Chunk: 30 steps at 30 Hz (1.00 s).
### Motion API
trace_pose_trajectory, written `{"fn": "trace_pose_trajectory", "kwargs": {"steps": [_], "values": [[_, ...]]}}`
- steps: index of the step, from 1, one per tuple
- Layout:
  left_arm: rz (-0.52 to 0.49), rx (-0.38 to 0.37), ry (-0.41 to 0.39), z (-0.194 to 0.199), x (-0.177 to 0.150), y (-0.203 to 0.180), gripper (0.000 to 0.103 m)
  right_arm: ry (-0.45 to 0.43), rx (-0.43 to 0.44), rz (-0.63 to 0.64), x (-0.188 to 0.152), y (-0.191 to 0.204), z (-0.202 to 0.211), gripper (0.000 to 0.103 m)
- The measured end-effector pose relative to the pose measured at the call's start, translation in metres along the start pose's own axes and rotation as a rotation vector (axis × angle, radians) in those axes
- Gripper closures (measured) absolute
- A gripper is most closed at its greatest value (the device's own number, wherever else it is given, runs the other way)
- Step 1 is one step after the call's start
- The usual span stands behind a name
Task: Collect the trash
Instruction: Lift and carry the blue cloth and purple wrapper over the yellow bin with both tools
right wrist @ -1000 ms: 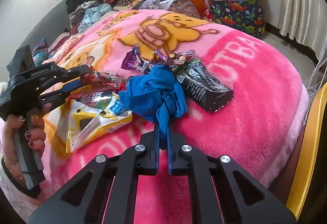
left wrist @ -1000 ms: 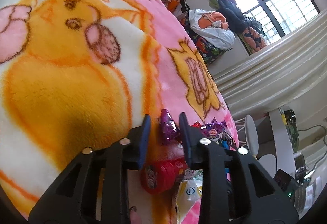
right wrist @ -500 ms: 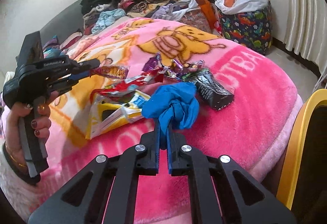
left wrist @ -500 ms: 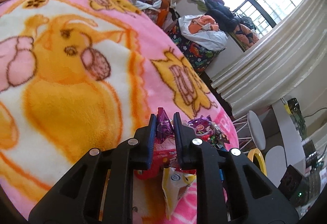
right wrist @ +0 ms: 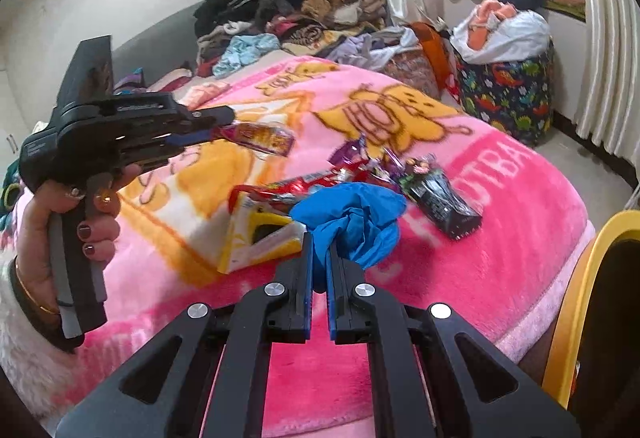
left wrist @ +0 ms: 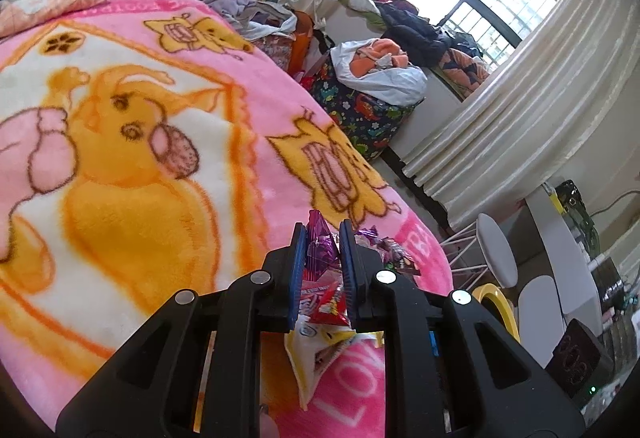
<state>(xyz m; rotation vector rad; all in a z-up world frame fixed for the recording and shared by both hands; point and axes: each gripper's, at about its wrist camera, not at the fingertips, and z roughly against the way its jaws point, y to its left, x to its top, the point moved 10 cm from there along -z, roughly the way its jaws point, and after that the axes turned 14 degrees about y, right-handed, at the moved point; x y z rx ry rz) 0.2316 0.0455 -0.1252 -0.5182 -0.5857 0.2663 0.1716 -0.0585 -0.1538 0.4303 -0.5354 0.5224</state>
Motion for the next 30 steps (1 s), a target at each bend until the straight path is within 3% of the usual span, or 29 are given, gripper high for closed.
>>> {"fn": "trace_pose_trajectory", "kwargs": {"steps": [11,30], "values": [[-0.038,-0.005,-0.005,0.005,-0.008,-0.02,0.091,-0.053,0.001,0.049,0.003,0.015,0.017,0.097],[-0.135,-0.007,0.029,-0.016,-0.023,-0.07,0.092,-0.146,-0.033,-0.04,0.005,-0.025,0.06,0.097]]}}
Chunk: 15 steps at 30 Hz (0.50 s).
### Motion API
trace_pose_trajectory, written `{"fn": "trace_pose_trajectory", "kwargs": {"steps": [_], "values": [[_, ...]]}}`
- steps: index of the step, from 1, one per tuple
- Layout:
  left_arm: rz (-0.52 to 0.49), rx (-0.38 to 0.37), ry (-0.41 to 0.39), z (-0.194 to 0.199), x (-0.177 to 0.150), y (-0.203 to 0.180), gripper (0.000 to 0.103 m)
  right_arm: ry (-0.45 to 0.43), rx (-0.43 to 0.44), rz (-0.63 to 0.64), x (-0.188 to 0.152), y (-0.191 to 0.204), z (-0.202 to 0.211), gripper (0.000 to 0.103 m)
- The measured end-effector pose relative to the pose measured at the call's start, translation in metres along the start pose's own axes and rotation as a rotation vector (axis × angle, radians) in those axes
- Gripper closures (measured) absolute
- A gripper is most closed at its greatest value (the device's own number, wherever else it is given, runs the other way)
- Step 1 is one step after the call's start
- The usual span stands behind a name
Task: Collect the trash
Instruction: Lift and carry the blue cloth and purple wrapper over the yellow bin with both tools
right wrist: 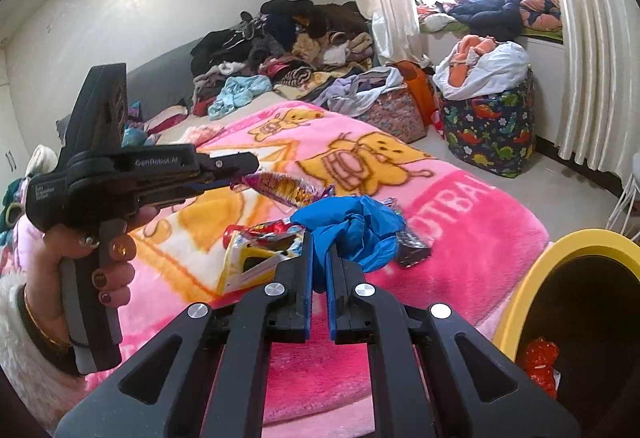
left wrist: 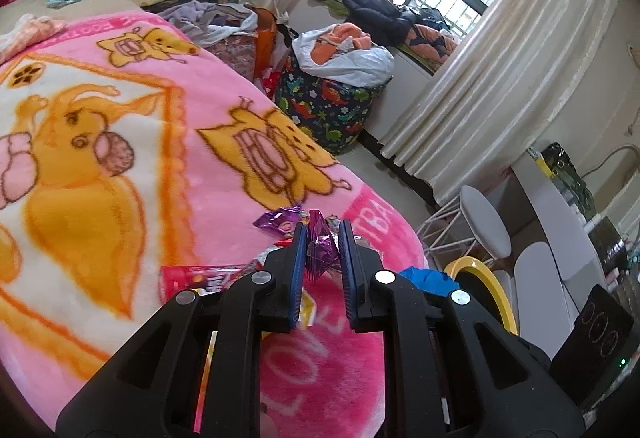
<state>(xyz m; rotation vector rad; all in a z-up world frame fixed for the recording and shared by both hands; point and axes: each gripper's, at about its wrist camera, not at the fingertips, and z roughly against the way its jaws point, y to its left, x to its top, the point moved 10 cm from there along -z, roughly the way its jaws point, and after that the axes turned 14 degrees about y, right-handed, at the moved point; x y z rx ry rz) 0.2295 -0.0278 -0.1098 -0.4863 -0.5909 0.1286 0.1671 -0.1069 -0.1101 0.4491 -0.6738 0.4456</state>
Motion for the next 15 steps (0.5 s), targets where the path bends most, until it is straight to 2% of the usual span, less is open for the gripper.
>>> {"fn": "trace_pose_trajectory", "kwargs": {"steps": [15], "values": [[-0.093,0.01,0.013,-0.012,-0.004,-0.04,0.092,-0.068,-0.044,-0.113,0.001,-0.047,0.033,0.097]]}}
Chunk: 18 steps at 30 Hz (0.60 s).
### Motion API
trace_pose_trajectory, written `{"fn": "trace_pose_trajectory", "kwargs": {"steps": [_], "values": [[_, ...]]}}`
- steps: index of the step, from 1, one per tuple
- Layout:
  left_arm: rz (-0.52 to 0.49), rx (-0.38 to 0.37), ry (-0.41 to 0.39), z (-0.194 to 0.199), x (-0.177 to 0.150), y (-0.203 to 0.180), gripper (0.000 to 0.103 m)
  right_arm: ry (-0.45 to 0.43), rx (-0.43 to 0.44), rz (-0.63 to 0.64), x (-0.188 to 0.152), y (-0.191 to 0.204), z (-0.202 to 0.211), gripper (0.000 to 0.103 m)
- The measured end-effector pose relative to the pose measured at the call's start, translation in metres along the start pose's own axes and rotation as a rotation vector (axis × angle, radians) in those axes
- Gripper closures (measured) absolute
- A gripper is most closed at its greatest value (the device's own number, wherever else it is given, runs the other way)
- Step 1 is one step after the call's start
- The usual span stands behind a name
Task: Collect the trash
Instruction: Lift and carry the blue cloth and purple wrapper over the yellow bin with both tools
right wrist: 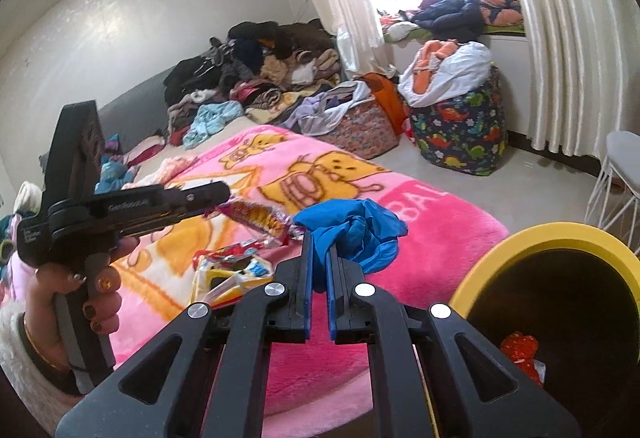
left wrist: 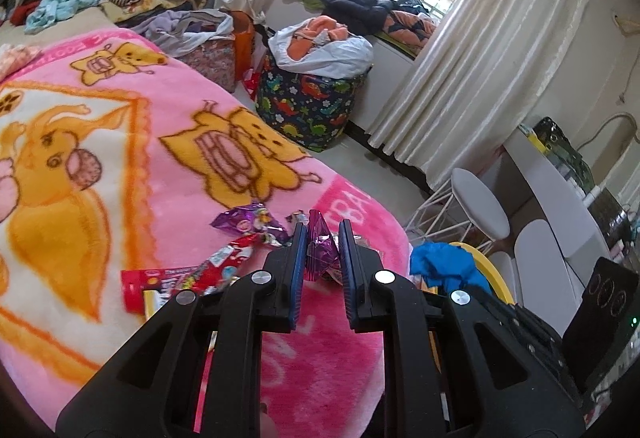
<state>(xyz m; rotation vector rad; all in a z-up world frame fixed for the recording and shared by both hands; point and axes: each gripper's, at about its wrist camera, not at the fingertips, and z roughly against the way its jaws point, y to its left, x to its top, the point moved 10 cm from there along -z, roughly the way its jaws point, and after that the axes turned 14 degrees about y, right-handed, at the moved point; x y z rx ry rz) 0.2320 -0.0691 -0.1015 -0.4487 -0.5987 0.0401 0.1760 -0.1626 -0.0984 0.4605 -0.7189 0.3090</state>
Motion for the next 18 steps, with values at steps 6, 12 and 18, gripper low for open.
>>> {"fn": "trace_pose_trajectory", "kwargs": {"steps": [6,12,18], "values": [[-0.038,-0.009,0.011,-0.008,-0.004,-0.023,0.092,-0.025,-0.013,-0.059,0.0,-0.024,0.014,0.097],[-0.079,-0.013,0.018,-0.013,-0.007,-0.044,0.092,-0.046,-0.032,-0.115,-0.001,-0.049,0.025,0.097],[-0.121,-0.021,0.032,-0.02,-0.013,-0.064,0.092,-0.068,-0.055,-0.182,-0.003,-0.076,0.036,0.097]]}}
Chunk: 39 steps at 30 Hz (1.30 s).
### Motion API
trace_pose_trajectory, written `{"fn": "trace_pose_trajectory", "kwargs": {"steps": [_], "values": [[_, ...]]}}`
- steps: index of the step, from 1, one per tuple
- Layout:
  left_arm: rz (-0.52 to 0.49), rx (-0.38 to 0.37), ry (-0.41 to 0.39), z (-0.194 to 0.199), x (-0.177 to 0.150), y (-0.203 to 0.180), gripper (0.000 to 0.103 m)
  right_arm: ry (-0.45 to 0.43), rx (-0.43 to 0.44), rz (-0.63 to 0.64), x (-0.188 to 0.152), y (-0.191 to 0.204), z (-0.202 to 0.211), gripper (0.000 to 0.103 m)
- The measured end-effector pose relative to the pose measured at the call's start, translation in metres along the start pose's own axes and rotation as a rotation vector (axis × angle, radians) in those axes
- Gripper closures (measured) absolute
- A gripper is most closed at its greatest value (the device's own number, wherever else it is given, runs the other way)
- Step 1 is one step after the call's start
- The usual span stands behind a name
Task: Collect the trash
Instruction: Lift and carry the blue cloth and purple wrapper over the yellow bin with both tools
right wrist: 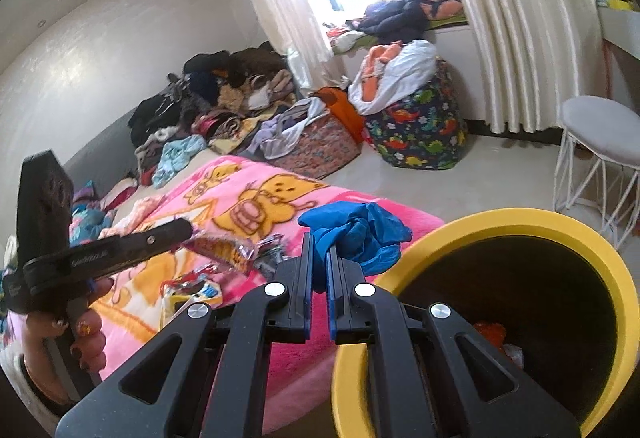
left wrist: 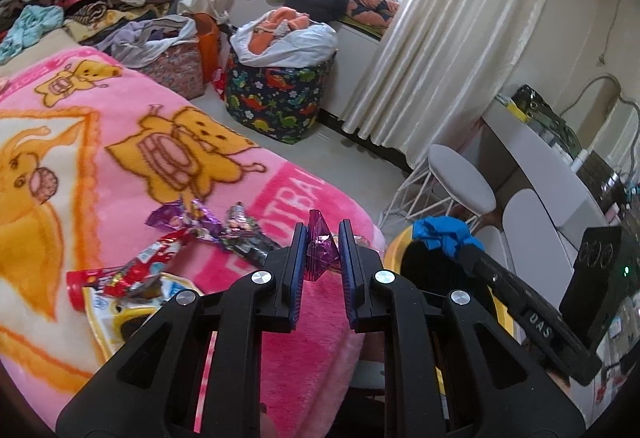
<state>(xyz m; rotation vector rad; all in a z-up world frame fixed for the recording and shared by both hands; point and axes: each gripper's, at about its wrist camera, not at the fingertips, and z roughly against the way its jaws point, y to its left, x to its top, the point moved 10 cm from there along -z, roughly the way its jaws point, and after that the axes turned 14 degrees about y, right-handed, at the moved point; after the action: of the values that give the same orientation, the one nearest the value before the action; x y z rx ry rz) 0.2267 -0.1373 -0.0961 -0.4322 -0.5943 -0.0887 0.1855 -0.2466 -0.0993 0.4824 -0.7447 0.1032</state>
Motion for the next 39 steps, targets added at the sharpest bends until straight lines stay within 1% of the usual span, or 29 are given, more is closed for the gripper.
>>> {"fn": "trace_pose_trajectory", "kwargs": {"steps": [12,22,26,32,39], "values": [[-0.098,-0.029,0.039,-0.022,-0.012,-0.052,0.092,-0.017,-0.042,-0.139,0.0,-0.057,0.017,0.097],[-0.187,-0.05,0.089,-0.05,-0.028,-0.093,0.092,-0.006,-0.068,-0.259,-0.014,-0.099,0.027,0.097],[-0.213,-0.053,0.11,-0.061,-0.036,-0.104,0.092,-0.011,-0.075,-0.297,-0.019,-0.113,0.032,0.097],[-0.231,-0.054,0.141,-0.078,-0.045,-0.116,0.092,0.014,-0.091,-0.356,-0.027,-0.133,0.03,0.097],[-0.253,-0.053,0.179,-0.098,-0.054,-0.126,0.092,0.04,-0.106,-0.391,-0.036,-0.146,0.029,0.097]]}}
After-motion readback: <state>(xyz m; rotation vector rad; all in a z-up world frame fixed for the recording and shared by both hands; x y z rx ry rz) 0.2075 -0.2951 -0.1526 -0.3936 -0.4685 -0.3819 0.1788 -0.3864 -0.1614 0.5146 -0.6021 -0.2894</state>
